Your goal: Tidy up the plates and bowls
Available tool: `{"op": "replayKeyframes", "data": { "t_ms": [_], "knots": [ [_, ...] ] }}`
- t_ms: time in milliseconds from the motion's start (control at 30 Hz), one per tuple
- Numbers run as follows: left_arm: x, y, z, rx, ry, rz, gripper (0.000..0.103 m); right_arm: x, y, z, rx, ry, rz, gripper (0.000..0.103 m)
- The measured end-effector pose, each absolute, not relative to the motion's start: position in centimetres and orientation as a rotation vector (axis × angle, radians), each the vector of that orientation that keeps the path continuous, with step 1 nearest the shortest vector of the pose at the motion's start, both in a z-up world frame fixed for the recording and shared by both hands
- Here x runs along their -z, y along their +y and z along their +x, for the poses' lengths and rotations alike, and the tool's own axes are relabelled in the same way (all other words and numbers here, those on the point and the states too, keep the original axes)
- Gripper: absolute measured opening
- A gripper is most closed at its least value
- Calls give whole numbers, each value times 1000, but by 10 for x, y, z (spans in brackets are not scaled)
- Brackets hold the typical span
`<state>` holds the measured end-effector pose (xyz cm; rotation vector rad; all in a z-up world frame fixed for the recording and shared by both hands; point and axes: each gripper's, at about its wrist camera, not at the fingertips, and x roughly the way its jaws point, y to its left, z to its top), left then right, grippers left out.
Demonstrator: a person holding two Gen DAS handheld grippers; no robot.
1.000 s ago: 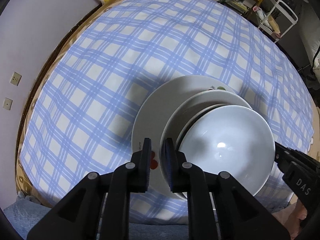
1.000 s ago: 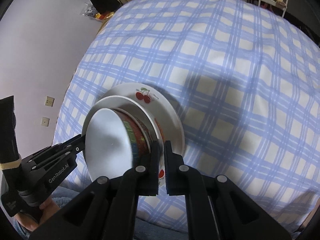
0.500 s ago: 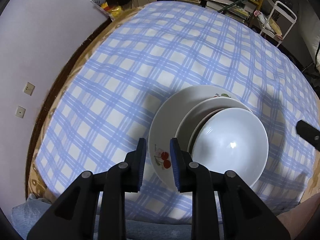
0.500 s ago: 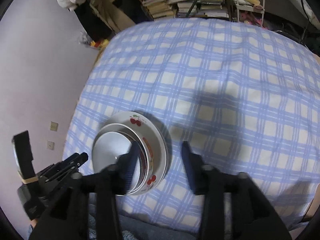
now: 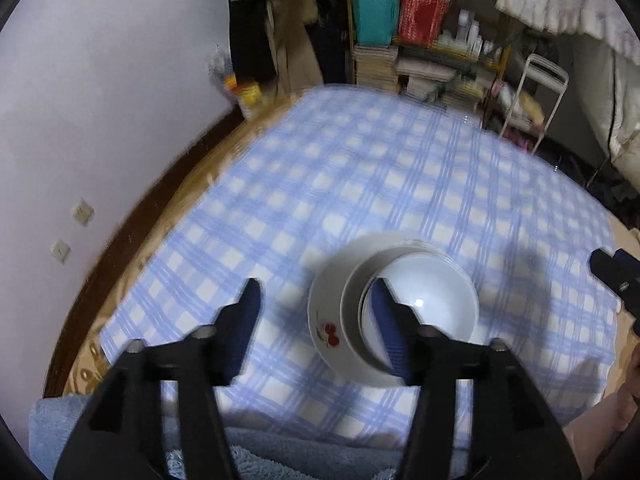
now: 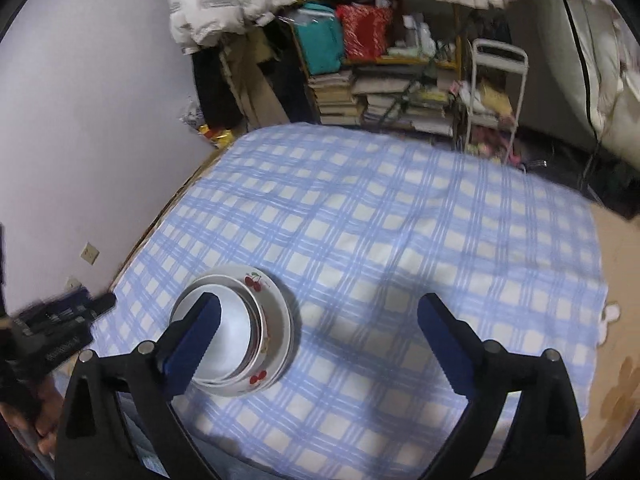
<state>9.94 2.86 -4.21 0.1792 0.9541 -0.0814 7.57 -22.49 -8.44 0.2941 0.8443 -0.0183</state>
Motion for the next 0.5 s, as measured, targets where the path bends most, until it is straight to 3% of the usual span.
{"op": "replayKeyframes", "data": {
  "t_ms": [67,133,500],
  "knots": [
    [31,25,88,91,897,204,80,79,-223,68,10,825,277,103],
    [22,23,76,117,862,208,88,74,-221,60,-3,803,263,103],
    [2,23,21,142,643,203,95,51,-199,8,29,556,119,103]
  ]
}}
